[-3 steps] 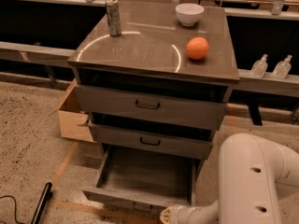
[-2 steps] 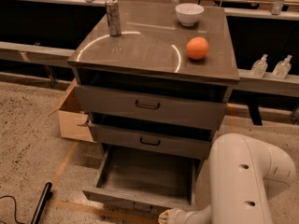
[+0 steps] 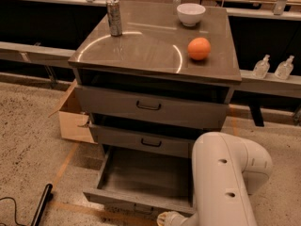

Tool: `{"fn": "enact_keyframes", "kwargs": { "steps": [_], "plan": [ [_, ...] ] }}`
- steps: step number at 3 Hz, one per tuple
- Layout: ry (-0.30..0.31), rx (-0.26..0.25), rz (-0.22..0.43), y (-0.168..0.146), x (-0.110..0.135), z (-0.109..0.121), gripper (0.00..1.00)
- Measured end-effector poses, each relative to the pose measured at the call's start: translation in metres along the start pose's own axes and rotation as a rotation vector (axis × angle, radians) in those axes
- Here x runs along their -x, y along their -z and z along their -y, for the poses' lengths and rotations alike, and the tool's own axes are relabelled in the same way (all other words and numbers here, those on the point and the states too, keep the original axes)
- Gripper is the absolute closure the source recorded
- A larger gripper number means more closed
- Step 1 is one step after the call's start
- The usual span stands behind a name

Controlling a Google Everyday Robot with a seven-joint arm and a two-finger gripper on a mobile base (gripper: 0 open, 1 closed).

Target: Close bottom drawer

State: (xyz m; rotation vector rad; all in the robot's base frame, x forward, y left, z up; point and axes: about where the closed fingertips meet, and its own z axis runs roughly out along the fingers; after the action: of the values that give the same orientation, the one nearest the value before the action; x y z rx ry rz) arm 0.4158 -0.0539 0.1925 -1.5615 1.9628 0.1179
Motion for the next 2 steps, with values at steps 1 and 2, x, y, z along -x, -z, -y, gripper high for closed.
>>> {"fn": "enact_keyframes", "kwargs": {
  "steps": [1, 2],
  "plan": [
    [0.009, -0.065, -0.008, -0.008, 0.005, 0.012, 1.00],
    [0.026, -0.117, -0.020, -0.015, 0.008, 0.023, 1.00]
  ]
}}
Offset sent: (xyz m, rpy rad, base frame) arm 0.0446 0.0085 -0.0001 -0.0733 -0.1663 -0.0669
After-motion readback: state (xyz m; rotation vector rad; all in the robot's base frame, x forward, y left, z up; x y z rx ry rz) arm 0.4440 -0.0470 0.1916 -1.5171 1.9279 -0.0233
